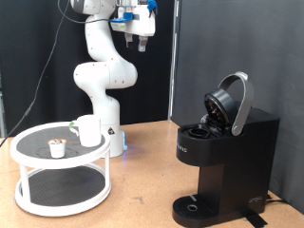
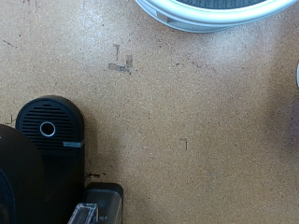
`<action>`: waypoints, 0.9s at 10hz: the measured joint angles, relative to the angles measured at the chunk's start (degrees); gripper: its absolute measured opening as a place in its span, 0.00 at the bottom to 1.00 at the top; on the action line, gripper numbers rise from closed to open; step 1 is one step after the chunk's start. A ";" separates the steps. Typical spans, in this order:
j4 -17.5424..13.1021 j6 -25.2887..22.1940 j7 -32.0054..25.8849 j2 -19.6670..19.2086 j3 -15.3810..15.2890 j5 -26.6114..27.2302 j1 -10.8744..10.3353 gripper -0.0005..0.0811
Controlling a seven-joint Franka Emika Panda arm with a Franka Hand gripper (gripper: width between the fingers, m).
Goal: Make a cup of coffee with the keurig machine
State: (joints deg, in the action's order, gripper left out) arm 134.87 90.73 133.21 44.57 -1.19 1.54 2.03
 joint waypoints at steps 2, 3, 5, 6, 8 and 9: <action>0.00 0.19 -0.43 0.00 0.42 -0.01 0.29 0.91; 0.00 0.29 -1.52 0.00 1.55 -0.40 0.77 0.91; 0.00 0.86 -4.26 -0.06 4.94 -1.80 2.04 0.91; -0.05 0.94 -5.53 -0.27 6.50 -3.14 2.69 0.91; -0.34 1.48 -7.44 -1.20 9.36 -5.64 4.10 0.91; -0.36 2.06 -8.09 -1.48 10.11 -5.86 4.47 0.91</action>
State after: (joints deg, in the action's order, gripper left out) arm 134.51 92.79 125.12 43.08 8.92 -4.32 6.50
